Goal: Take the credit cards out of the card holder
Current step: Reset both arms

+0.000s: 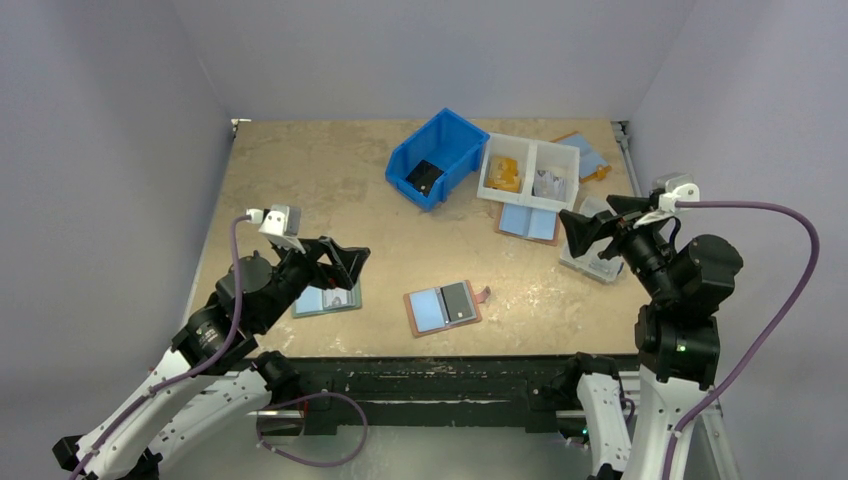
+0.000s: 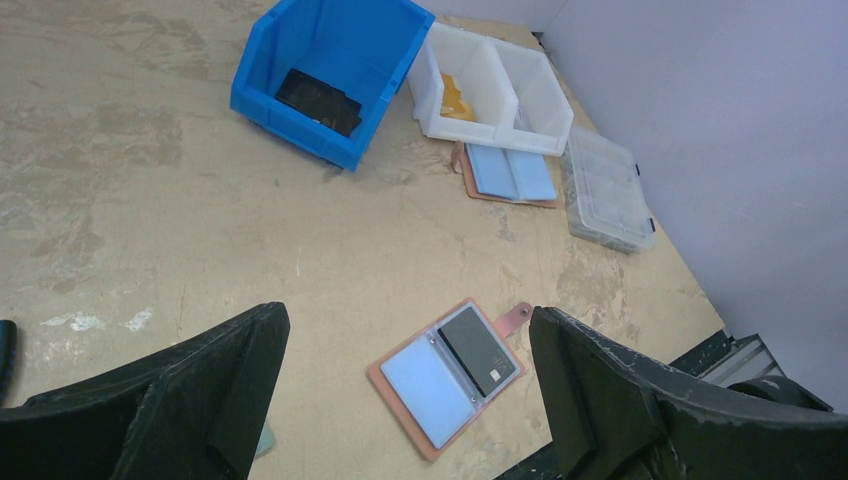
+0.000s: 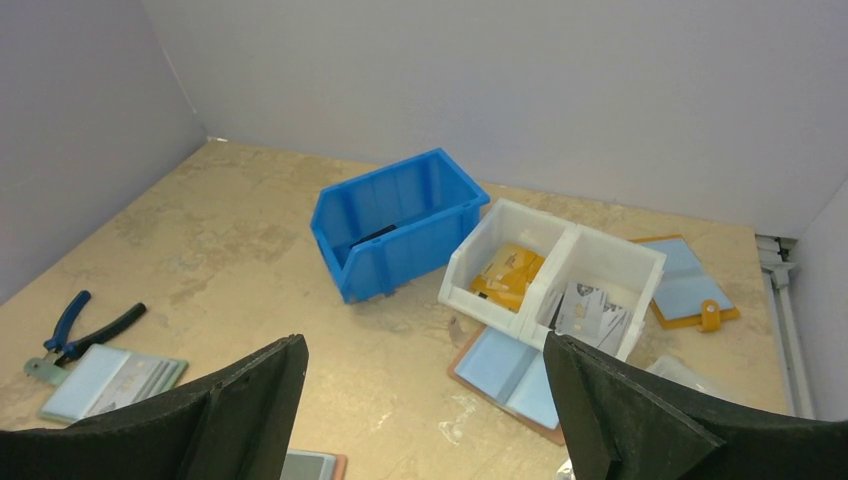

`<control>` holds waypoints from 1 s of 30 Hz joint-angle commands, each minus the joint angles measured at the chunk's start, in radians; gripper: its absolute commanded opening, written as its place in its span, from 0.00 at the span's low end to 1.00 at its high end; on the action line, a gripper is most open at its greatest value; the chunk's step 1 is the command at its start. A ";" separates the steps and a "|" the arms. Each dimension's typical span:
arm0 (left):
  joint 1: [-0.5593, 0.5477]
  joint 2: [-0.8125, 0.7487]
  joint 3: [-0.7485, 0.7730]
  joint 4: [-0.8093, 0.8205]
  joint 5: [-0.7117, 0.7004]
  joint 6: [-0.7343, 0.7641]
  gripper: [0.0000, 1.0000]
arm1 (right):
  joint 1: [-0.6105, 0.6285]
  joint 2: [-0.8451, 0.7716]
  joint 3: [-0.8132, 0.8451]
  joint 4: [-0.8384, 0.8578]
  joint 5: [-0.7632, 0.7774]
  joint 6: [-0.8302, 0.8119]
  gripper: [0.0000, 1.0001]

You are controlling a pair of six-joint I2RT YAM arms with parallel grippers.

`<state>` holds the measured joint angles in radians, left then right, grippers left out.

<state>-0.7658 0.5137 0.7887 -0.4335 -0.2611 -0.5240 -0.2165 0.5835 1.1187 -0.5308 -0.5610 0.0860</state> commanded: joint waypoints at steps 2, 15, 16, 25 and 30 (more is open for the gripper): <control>0.006 -0.024 -0.034 0.047 0.018 -0.039 0.99 | -0.004 0.011 -0.010 0.021 -0.041 -0.003 0.99; 0.006 -0.007 -0.053 0.080 0.104 -0.074 0.99 | -0.004 0.009 -0.039 0.041 -0.073 0.011 0.99; 0.005 -0.012 -0.056 0.080 0.101 -0.074 0.99 | -0.004 0.011 -0.040 0.043 -0.072 0.012 0.99; 0.005 -0.003 -0.052 0.067 0.037 -0.054 0.99 | -0.005 0.021 -0.041 0.050 -0.067 0.012 0.99; 0.005 0.016 -0.004 0.017 -0.045 -0.011 0.99 | -0.006 0.030 -0.024 0.054 -0.007 0.017 0.99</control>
<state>-0.7658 0.5137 0.7368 -0.3897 -0.2230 -0.5793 -0.2173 0.5983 1.0775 -0.5137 -0.6151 0.0902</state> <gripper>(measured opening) 0.992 0.987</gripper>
